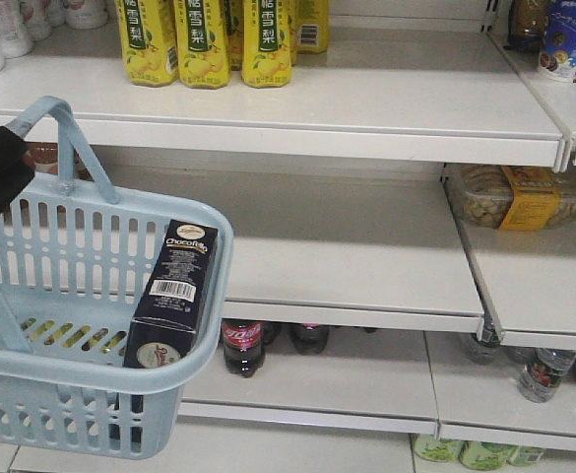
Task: Left arm holds basket, right arm returns cookies
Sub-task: 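Hold the basket and approach the shelf with the right gripper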
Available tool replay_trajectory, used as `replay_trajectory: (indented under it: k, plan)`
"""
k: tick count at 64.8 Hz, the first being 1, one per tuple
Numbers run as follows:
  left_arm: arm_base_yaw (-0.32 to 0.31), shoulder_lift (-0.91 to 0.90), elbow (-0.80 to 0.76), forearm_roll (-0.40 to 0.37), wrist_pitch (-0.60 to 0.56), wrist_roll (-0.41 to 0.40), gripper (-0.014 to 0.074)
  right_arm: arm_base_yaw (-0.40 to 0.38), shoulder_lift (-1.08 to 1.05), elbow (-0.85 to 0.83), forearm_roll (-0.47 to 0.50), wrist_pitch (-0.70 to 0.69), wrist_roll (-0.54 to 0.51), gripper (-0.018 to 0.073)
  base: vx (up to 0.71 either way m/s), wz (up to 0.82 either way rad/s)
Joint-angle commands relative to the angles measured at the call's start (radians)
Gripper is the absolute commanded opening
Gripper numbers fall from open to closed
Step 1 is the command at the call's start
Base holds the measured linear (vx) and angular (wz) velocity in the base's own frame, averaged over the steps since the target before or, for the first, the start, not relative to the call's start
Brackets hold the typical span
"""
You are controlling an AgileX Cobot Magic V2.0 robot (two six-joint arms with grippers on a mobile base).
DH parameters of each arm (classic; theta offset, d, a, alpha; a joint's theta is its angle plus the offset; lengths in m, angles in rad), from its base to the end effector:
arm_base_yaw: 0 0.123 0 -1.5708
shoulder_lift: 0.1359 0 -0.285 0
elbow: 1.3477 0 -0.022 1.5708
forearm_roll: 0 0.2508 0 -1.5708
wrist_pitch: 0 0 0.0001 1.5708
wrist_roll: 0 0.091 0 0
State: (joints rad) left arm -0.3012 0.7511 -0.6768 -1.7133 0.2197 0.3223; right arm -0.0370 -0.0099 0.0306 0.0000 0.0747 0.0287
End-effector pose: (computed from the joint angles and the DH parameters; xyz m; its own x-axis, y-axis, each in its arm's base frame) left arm 0.1462 -0.0661 0.3731 -0.4803 -0.8574 -0.1847 0.1288 0.1393 -0.9818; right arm 0.0570 -0.0021 0.1966 -0.0071 0.0290 -0.9996 0.0372 0.9989 0.0287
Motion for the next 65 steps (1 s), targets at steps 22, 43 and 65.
replay_trajectory:
  k: [22,43,65]
  plan:
    - [-0.008,-0.009,-0.033,-0.055,0.020,0.004,-0.0006,0.002,-0.012,0.000,0.000,-0.075,-0.009,-0.0008,0.12,0.01]
    - [-0.008,-0.009,-0.033,-0.055,0.020,0.004,-0.0006,0.002,-0.012,0.000,0.000,-0.075,-0.009,-0.0008,0.12,-0.05]
    - [-0.008,-0.009,-0.033,-0.055,0.020,0.004,-0.0006,0.002,-0.012,0.000,0.000,-0.075,-0.009,-0.0008,0.06,-0.04]
